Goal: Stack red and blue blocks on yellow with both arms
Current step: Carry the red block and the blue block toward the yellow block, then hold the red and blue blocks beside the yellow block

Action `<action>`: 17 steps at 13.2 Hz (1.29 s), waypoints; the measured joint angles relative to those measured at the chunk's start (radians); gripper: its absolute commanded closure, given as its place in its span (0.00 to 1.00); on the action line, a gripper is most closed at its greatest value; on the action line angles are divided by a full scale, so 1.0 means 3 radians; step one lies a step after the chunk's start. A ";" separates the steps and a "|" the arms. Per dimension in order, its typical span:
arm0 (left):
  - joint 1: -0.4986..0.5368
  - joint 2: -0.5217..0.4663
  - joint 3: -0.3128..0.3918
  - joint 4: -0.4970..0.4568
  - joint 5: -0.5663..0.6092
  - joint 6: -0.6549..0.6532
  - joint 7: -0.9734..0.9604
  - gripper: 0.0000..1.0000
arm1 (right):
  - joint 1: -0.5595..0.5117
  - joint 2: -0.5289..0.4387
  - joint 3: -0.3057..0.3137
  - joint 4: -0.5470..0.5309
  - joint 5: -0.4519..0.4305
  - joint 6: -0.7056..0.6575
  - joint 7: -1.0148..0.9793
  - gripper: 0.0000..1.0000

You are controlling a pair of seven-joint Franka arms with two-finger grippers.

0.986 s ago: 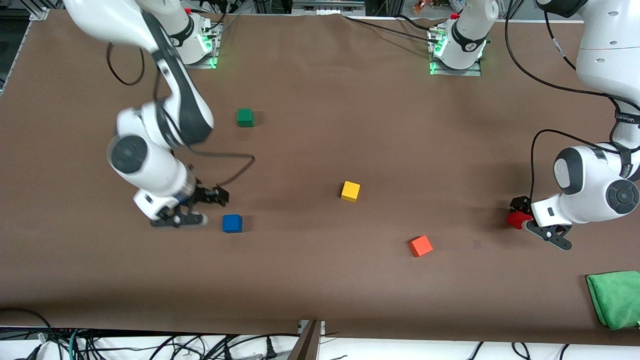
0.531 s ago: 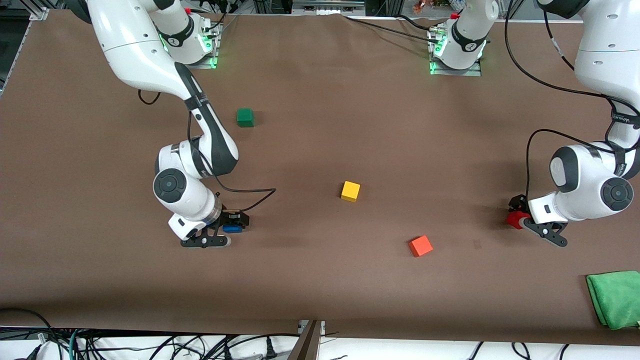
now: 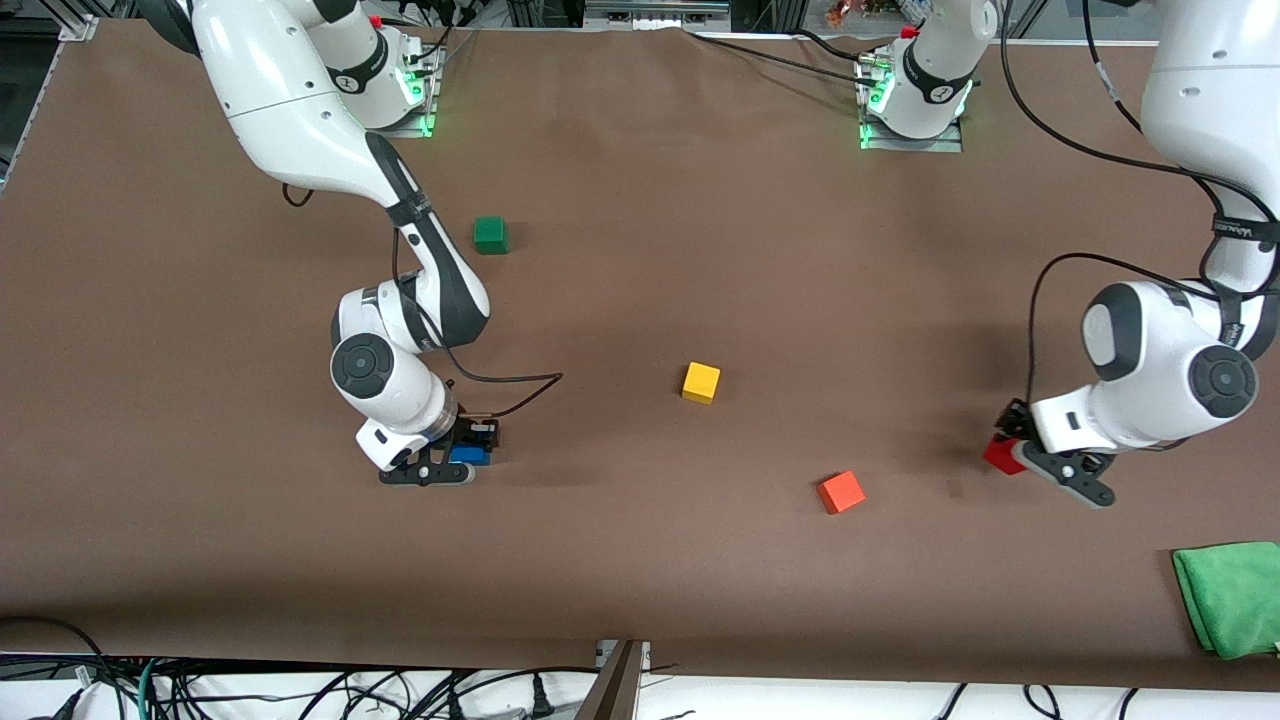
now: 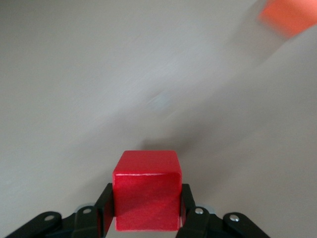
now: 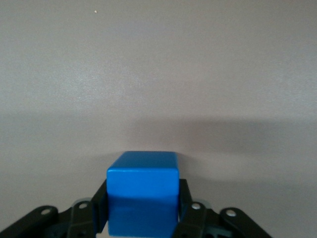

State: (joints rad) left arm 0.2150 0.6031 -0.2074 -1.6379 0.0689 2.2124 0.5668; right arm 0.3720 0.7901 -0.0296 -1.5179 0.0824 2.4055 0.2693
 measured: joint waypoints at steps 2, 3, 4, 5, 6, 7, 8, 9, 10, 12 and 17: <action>-0.0034 -0.0076 -0.0326 0.0029 0.0000 -0.0255 -0.0572 1.00 | -0.0006 -0.0041 -0.0009 0.0059 0.0000 -0.0186 -0.0002 0.79; -0.0071 -0.0090 -0.0474 0.0029 0.0001 -0.0319 -0.0864 1.00 | -0.0007 -0.0092 -0.0017 0.0108 0.0000 -0.0324 -0.0002 0.79; -0.0150 -0.0094 -0.0570 0.0030 0.0001 -0.0335 -0.1114 1.00 | -0.0009 -0.0170 -0.0021 0.0159 0.0000 -0.0467 -0.0005 0.78; -0.0283 -0.0095 -0.0610 0.0032 0.0001 -0.0336 -0.1312 1.00 | -0.0007 -0.0267 -0.0021 0.0208 0.0000 -0.0622 -0.0006 0.76; -0.0455 -0.0095 -0.0614 0.0041 0.0001 -0.0336 -0.1491 1.00 | -0.0001 -0.0370 -0.0018 0.0270 0.0000 -0.0810 -0.0006 0.75; -0.0636 -0.0095 -0.0611 0.0047 0.0001 -0.0336 -0.1688 1.00 | 0.0014 -0.0458 -0.0011 0.0365 0.0002 -0.1038 0.0018 0.75; -0.0806 -0.0090 -0.0608 0.0051 0.0001 -0.0336 -0.1909 1.00 | 0.0039 -0.0517 -0.0006 0.0512 0.0004 -0.1277 0.0085 0.75; -0.0964 -0.0076 -0.0602 0.0061 0.0002 -0.0335 -0.2135 1.00 | 0.0072 -0.0534 0.0000 0.0692 0.0005 -0.1484 0.0178 0.73; -0.1102 -0.0044 -0.0593 0.0093 0.0044 -0.0334 -0.2335 1.00 | 0.0110 -0.0529 0.0003 0.0849 0.0005 -0.1624 0.0271 0.71; -0.1335 0.0063 -0.0583 0.0194 0.0298 -0.0333 -0.2715 1.00 | 0.0175 -0.0483 0.0017 0.1024 0.0029 -0.1716 0.0469 0.71; -0.1706 0.0334 -0.0546 0.0468 0.0495 -0.0322 -0.3100 1.00 | 0.0215 -0.0313 0.0051 0.1186 0.0077 -0.1708 0.0776 0.68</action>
State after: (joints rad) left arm -0.2967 0.7032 -0.3711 -1.4975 0.2174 2.1157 -0.3631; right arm 0.4365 0.6962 -0.0143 -1.1620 0.1054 1.8930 0.5022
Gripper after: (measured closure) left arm 0.441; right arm 0.449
